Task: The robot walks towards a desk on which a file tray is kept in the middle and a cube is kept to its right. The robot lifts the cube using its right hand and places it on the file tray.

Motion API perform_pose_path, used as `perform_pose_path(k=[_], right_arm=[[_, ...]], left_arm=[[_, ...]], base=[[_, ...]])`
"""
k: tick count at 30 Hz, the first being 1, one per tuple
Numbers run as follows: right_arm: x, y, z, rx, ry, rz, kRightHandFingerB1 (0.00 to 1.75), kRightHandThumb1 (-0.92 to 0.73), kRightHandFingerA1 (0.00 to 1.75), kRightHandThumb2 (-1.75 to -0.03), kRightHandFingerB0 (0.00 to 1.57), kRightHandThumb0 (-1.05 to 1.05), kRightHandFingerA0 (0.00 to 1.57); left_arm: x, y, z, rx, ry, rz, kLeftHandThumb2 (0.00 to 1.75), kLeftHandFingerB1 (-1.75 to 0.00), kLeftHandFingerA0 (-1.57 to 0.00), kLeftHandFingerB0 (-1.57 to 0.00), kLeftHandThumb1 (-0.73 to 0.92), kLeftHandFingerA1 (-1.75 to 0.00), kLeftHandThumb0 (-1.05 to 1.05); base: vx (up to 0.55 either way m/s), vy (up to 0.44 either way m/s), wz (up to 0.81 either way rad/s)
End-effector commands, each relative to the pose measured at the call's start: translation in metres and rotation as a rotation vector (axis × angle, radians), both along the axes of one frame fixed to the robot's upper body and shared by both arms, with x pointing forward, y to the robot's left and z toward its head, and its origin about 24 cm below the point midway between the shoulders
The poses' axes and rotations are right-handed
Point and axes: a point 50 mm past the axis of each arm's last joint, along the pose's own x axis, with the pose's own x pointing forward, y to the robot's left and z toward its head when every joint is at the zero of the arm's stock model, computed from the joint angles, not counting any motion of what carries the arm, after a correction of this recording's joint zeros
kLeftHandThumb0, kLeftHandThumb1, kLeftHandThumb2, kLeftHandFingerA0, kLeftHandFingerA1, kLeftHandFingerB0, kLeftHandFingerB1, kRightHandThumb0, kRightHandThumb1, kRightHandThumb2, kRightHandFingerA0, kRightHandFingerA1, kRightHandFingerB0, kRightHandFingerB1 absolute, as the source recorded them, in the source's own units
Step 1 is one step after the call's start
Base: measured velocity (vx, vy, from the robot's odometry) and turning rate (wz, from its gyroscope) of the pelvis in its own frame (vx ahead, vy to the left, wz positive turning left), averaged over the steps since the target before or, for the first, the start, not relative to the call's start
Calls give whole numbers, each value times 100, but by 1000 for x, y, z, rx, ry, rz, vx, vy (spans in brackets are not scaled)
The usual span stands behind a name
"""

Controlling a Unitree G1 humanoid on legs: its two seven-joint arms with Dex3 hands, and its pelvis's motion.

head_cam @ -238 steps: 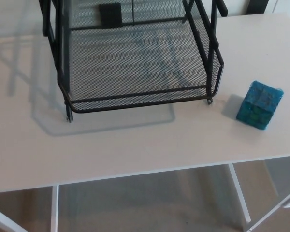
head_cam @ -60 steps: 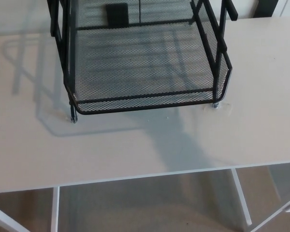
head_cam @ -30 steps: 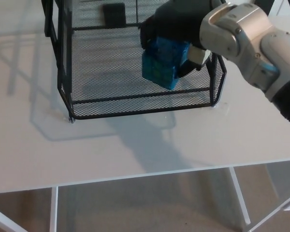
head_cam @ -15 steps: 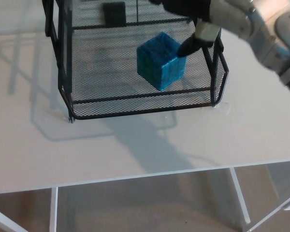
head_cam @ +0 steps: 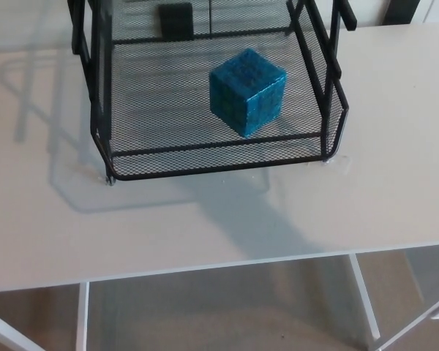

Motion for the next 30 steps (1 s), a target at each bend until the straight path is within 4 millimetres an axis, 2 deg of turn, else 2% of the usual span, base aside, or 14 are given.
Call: perform_pose_path(k=[1, 5, 6, 7, 9, 10, 13, 17, 22, 24, 25, 28, 29, 30], right_arm=[[-82, -136, 29, 494, -48, -116, 6, -47, 7, -77, 2, -80, 0], [-115, -197, 8, 719, -83, -241, 28, -59, 5, -65, 0, -59, 0], [-136, -225, -10, 846, -158, -388, 31, -50, 62, -81, 4, -59, 38], [-146, -242, -21, 942, -164, -491, 26, -62, 63, -60, 4, -58, 62], [-152, -251, -31, 963, -198, -528, 27, -65, 59, -59, 2, -52, 23], [-160, -267, -49, 989, -251, -580, 24, -63, 39, -61, 7, -54, 6], [-199, -318, -122, 1151, -428, -785, 39, -47, 53, -82, 4, -61, 15], [-231, -334, -182, 1399, -660, -968, 29, -62, 45, -59, 22, -48, 37], [-259, -331, -245, 1631, -866, -1149, 33, -62, 57, -59, 25, -42, 34], [-269, -319, -276, 1689, -787, -1215, 47, -50, 64, -96, 4, -27, 31], [-272, -316, -287, 1748, -731, -1277, 32, -68, 54, -60, 12, -43, 24], [-286, -299, -305, 1613, -400, -1537, 18, -78, 96, -63, 0, -61, 55], [-290, -295, -311, 1611, -352, -1623, 69, -79, 72, -63, 21, -63, 57], [-291, -296, -314, 1564, -312, -1622, 69, -79, 72, -63, 21, -63, 57]], left_arm=[[-11, 13, 5, 23, -18, 63, 93, -103, -58, -39, 91, -111, -105], [-20, 19, 6, 30, -20, 98, 95, -100, -54, -38, 92, -108, -105], [-20, 21, 8, 33, -22, 103, 97, -97, -49, -35, 92, -107, -105], [-21, 22, 9, 31, -29, 110, 98, -99, -50, -35, 92, -108, -105], [-21, 23, 9, 31, -31, 122, 140, -89, -60, -36, 72, -103, -105], [-21, 24, 10, 28, -35, 134, 100, -97, -51, -34, 92, -107, -105], [-19, 25, 12, 18, -59, 167, 141, -90, -59, -35, 74, -104, -105], [-19, 27, 13, 8, -77, 194, 99, -102, -53, -30, 92, -115, -105], [-21, 26, 11, 19, -49, 172, 101, -99, -48, -31, 92, -110, -105], [-22, 27, 11, 27, -35, 151, 142, -86, -55, -29, 73, -101, -105], [-22, 28, 13, 32, -38, 151, 101, -103, -46, -26, 92, -115, -105], [-23, 28, 12, 29, -45, 170, 100, -97, -47, -33, 92, -107, -105], [-23, 28, 12, 28, -48, 170, 141, -89, -58, -34, 75, -103, -105], [-23, 28, 12, 30, -50, 164, 141, -89, -58, -34, 75, -103, -105]], base=[[0, 0, 0], [0, 0, 0], [0, 0, 0], [0, 0, 0], [0, 0, 0], [0, 0, 0], [0, 0, 0], [0, 0, 0], [0, 0, 0], [0, 0, 0], [0, 0, 0], [0, 0, 0], [0, 0, 0], [0, 0, 0]])
